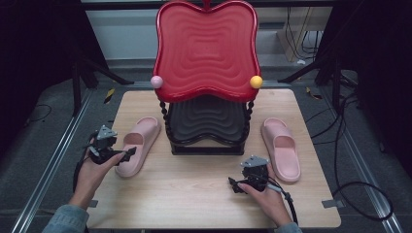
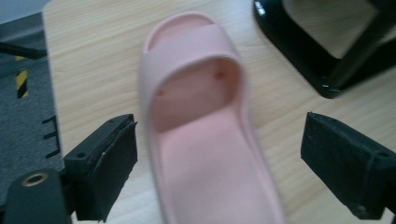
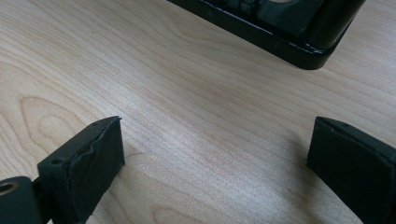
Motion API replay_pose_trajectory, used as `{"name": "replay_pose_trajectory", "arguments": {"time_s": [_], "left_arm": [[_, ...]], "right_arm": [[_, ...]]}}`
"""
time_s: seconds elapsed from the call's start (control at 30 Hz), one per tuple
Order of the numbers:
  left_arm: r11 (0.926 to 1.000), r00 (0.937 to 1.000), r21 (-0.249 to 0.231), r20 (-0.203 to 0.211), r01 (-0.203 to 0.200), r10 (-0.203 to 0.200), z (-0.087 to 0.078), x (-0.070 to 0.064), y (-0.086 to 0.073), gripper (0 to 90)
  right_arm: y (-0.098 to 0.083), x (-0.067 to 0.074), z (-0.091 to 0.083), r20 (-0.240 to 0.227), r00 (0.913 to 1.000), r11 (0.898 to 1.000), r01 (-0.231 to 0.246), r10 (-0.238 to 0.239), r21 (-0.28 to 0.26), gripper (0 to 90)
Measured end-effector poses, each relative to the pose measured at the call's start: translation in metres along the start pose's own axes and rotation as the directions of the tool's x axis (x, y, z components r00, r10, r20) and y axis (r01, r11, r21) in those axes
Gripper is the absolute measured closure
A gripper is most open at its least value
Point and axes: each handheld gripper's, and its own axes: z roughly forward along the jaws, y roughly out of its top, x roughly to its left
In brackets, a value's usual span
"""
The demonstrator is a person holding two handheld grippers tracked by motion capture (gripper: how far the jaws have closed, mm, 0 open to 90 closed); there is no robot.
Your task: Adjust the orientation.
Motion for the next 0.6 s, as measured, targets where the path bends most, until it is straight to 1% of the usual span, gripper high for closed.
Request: {"name": "replay_pose_trajectory", "arguments": {"time_s": [0.03,0.07,0.1,0.13,0.2,0.23,0.27,0.3,0.33,0.37,0.4,0.43,0.5,0.53,0.6], "left_arm": [[0.9999,0.9998,0.012,-0.018,0.009,-0.009,0.003,0.008,0.002,18.0],[0.9998,0.9997,0.017,-0.022,0.013,-0.012,0.004,0.012,0.003,19.8],[0.9998,0.9997,0.017,-0.022,0.013,-0.012,0.004,0.012,0.003,23.2],[0.9997,0.9995,0.017,-0.028,0.016,-0.015,0.007,0.018,0.004,28.0],[0.9997,0.9991,0.022,-0.042,0.01,-0.009,0.012,0.024,0.003,32.5],[0.9995,0.9992,0.023,-0.035,0.02,-0.019,0.015,0.027,0.003,35.9],[0.999,0.999,0.02,-0.019,0.041,-0.041,0.019,0.029,0.001,37.2],[0.999,0.999,0.02,-0.019,0.041,-0.041,0.019,0.029,0.001,39.1],[0.9982,0.9984,0.02,-0.012,0.056,-0.055,0.025,0.032,-0.001,41.7],[0.9982,0.9984,0.02,-0.012,0.056,-0.055,0.025,0.032,-0.001,43.5],[0.9984,0.9988,0.036,-0.022,0.044,-0.043,0.033,0.033,-0.004,44.1],[0.9984,0.9988,0.036,-0.022,0.044,-0.043,0.033,0.033,-0.004,45.1],[0.9984,0.9986,0.026,-0.017,0.051,-0.05,0.042,0.034,-0.007,48.0],[0.9984,0.9986,0.026,-0.017,0.051,-0.05,0.042,0.034,-0.007,49.3],[0.9983,0.9984,0.025,-0.023,0.052,-0.052,0.047,0.035,-0.009,51.5]], "right_arm": [[0.0,0.0,0.0,0.0,1.0,1.0,0.0,0.0,0.0,4.0],[0.0,0.0,0.0,0.0,1.0,1.0,0.0,0.0,0.0,4.0],[0.0,0.0,0.0,0.0,1.0,1.0,0.0,0.0,0.0,4.0],[0.0,0.0,0.0,-0.002,1.0,1.0,-0.001,0.001,0.0,4.0],[0.0,0.0,0.0,0.0,1.0,1.0,-0.001,0.001,0.0,4.0],[0.0,0.0,0.0,0.0,1.0,1.0,0.0,0.0,0.0,4.0],[0.0,0.0,0.0,0.0,1.0,1.0,0.0,0.0,0.0,4.0],[0.0,0.0,0.0,0.0,1.0,1.0,0.0,0.0,0.0,4.0],[0.0,0.0,0.0,0.0,1.0,1.0,-0.001,0.001,0.0,4.0],[0.0,0.0,0.0,0.0,1.0,1.0,0.0,0.0,0.0,4.0],[0.0,0.0,0.0,0.0,1.0,1.0,0.0,0.0,0.0,4.0],[0.0,0.0,0.0,0.0,1.0,1.0,0.0,0.0,0.0,3.9],[0.0,0.0,0.0,0.0,1.0,1.0,0.0,0.0,0.0,4.0],[0.0,0.0,0.0,0.0,1.0,1.0,0.0,0.0,0.0,4.0],[0.0,0.0,0.0,0.0,1.0,1.0,0.0,0.0,0.0,4.0]]}}
